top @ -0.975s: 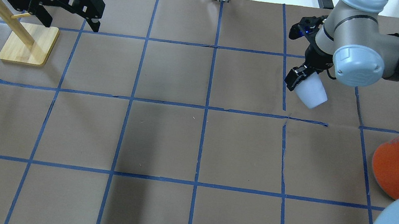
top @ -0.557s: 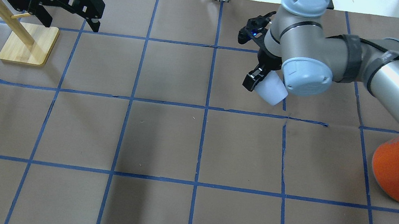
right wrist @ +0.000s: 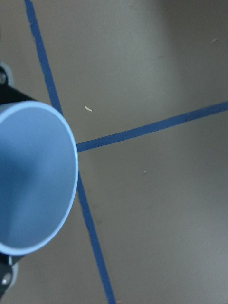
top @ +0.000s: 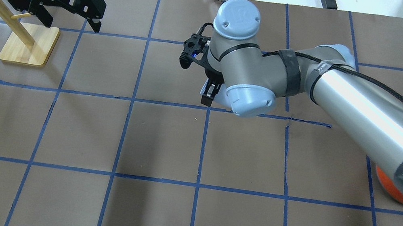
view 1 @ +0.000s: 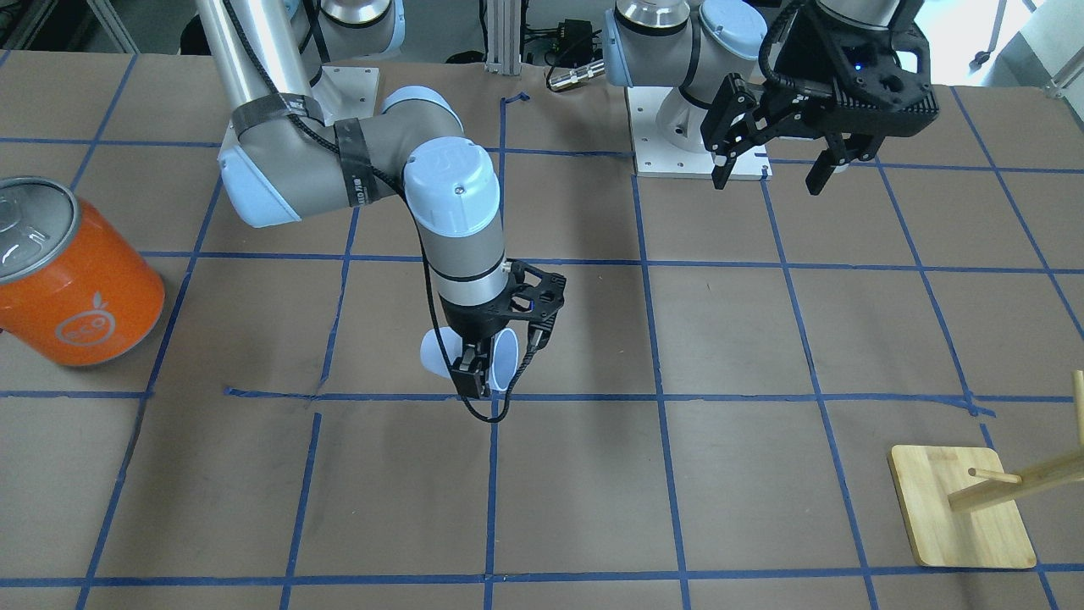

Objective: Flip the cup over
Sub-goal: 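Carry the cup with the right gripper toward the table center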

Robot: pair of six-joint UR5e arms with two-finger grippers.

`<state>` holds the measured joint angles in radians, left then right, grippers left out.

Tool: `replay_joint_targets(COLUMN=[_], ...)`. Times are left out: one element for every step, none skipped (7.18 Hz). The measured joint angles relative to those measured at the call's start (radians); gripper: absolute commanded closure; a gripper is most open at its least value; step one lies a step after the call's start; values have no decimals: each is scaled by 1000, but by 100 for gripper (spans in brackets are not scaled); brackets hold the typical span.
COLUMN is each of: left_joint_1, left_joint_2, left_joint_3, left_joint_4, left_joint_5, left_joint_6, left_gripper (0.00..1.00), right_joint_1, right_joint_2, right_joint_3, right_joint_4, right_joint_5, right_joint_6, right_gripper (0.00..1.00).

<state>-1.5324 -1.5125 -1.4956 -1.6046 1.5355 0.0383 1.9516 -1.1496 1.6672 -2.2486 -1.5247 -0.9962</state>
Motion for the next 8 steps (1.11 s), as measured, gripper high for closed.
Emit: replay_joint_targets(left_joint_1=[0, 0, 0, 0, 0, 0, 0, 0], left_joint_2=[0, 0, 0, 0, 0, 0, 0, 0], left_joint_3=[0, 0, 0, 0, 0, 0, 0, 0], left_joint_4=[0, 0, -1, -1, -1, -1, -1, -1], left_joint_5=[0, 0, 0, 0, 0, 1, 0, 0], left_joint_6=[0, 0, 0, 0, 0, 0, 0, -1], left_gripper=[0, 0, 0, 0, 0, 0, 0, 0], right_joint_1=[19, 34, 44, 49, 52, 55, 65, 78], right_joint_2=[31, 66, 95, 114, 123, 128, 132, 142], right_joint_3=[-2, -6, -11, -15, -17, -18, -23, -33], right_joint_4=[-39, -74, -105, -127, -141, -147, -148, -148], right_joint_5=[1, 2, 2, 5, 8, 10, 9, 2], right_joint_6=[-84, -163, -219, -235, -225, -201, -180, -164], right_gripper=[100, 100, 100, 100, 100, 100, 100, 100])
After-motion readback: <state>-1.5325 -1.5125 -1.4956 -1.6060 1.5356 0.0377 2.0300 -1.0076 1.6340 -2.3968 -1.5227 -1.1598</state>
